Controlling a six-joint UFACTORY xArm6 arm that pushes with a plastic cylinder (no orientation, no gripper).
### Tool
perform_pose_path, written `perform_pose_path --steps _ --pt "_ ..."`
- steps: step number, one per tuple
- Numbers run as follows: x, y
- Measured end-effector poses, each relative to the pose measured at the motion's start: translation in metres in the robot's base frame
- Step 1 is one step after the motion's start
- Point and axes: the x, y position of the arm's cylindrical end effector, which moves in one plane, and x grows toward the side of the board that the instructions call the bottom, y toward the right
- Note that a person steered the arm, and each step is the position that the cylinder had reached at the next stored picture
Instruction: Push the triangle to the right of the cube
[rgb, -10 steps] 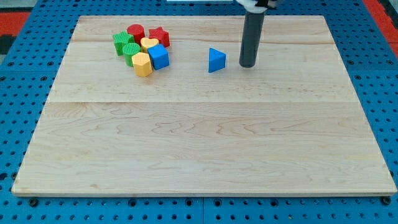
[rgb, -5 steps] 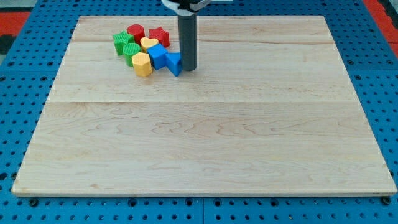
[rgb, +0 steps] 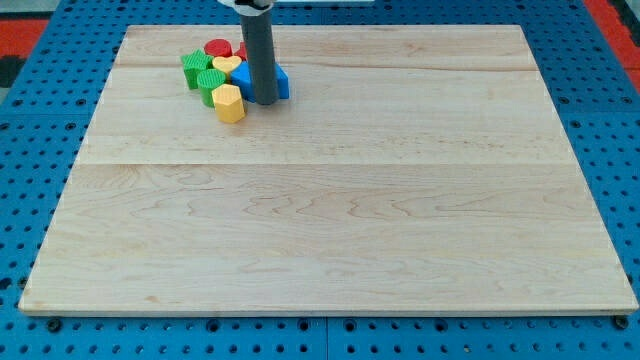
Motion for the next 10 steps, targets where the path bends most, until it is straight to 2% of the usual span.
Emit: perform_pose_path --steps 2,3,4,6,7,8,10 --pt "-0.009 -0.01" --pt "0.012 0.036" --pt "-0.007 0.095" --pt "-0.027 0.033" --pt "-0.029 0.063" --pt "-0.044 0.052" --pt "-0.045 0.035"
